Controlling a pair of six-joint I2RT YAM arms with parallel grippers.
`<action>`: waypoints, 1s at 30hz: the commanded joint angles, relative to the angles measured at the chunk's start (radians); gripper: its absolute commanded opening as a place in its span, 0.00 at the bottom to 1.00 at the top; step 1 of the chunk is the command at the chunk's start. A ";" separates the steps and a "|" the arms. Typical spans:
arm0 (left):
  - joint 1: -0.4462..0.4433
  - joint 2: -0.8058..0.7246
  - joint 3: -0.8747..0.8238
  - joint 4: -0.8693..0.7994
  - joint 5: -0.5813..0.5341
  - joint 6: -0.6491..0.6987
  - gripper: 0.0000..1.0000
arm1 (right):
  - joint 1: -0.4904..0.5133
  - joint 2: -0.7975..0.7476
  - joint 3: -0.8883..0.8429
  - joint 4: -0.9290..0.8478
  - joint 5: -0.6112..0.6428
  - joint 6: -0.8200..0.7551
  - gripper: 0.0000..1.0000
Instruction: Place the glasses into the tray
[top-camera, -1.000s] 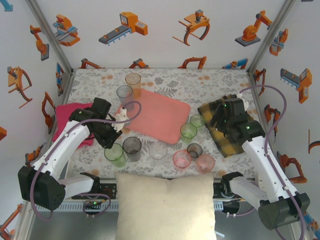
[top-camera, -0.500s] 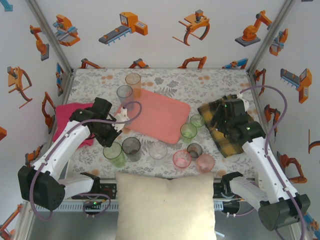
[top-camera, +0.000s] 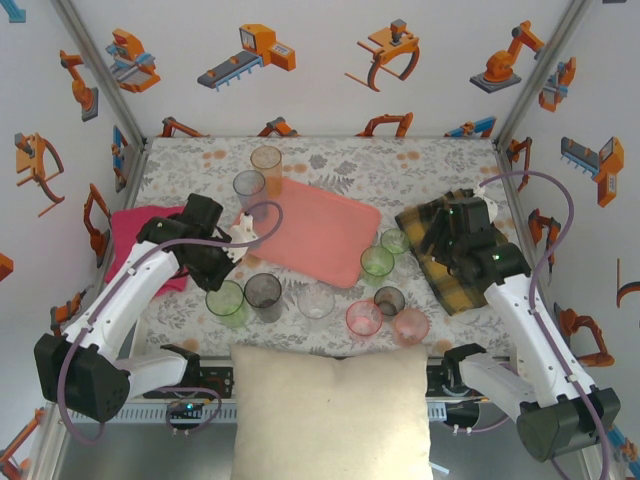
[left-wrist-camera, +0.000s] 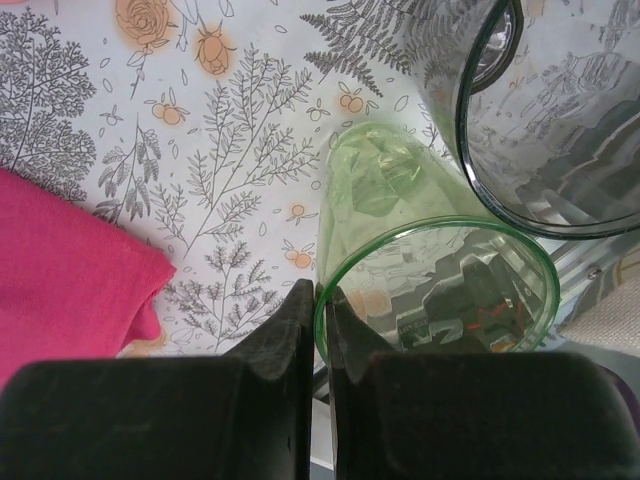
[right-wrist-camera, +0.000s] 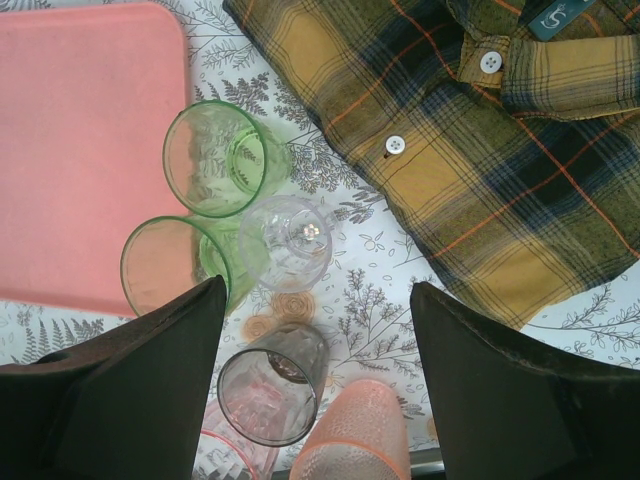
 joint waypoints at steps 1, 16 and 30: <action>-0.002 -0.016 0.055 -0.045 -0.001 -0.001 0.06 | 0.007 -0.012 -0.011 0.012 -0.004 0.009 0.68; 0.089 -0.022 0.089 -0.049 -0.024 0.051 0.05 | 0.007 -0.012 -0.016 0.015 -0.009 0.011 0.68; 0.172 0.107 0.236 0.047 -0.017 0.057 0.05 | 0.006 0.000 -0.007 0.020 -0.009 0.006 0.68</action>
